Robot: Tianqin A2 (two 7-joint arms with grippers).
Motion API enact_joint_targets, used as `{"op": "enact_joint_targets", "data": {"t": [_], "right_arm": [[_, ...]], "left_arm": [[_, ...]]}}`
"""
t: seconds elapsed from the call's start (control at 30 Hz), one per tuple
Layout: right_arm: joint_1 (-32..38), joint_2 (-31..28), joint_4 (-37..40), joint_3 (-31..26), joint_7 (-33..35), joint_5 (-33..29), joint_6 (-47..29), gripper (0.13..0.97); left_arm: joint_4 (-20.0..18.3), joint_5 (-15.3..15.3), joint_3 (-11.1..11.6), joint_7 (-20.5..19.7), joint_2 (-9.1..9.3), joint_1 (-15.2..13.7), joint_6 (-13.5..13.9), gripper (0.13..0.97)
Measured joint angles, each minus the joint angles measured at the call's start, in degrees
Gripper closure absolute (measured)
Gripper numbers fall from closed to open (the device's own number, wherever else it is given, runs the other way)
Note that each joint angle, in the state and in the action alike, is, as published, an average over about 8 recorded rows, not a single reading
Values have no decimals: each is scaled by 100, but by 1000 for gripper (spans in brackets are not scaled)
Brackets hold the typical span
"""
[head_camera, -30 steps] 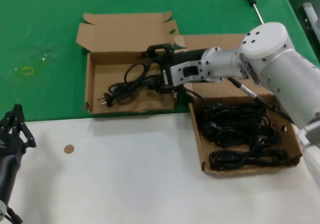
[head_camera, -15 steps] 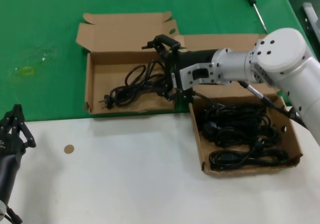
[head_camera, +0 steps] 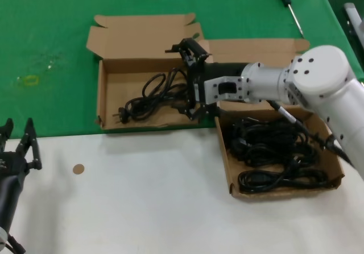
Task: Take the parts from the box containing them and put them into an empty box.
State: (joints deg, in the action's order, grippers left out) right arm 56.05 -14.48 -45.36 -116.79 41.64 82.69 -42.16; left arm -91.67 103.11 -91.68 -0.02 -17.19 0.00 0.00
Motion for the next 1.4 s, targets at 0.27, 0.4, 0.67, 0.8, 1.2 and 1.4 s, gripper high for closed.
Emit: {"op": "enact_joint_targets", "data": {"t": [0.27, 0.4, 0.67, 0.8, 1.2, 1.4], "right_arm": [[-589, -28, -486, 264, -437, 215, 443, 136], [-902, -44, -745, 405, -670, 329, 679, 133], [-1541, -74, -1273, 691, -1144, 562, 1159, 129], [-1859, -90, -1536, 833, -1380, 678, 1398, 129], [-2812, -136, -2323, 1260, -2088, 1025, 2115, 129], [-3288, -159, -2716, 1474, -2440, 1198, 2471, 129]], "left_arm": [[0, 1, 0, 0, 0, 0, 0, 762], [0, 1, 0, 0, 0, 0, 0, 700], [0, 0, 0, 0, 0, 0, 0, 514], [0, 0, 0, 2, 0, 0, 0, 489], [0, 1, 0, 2, 0, 0, 0, 251], [0, 1, 0, 1, 0, 0, 0, 181]]}}
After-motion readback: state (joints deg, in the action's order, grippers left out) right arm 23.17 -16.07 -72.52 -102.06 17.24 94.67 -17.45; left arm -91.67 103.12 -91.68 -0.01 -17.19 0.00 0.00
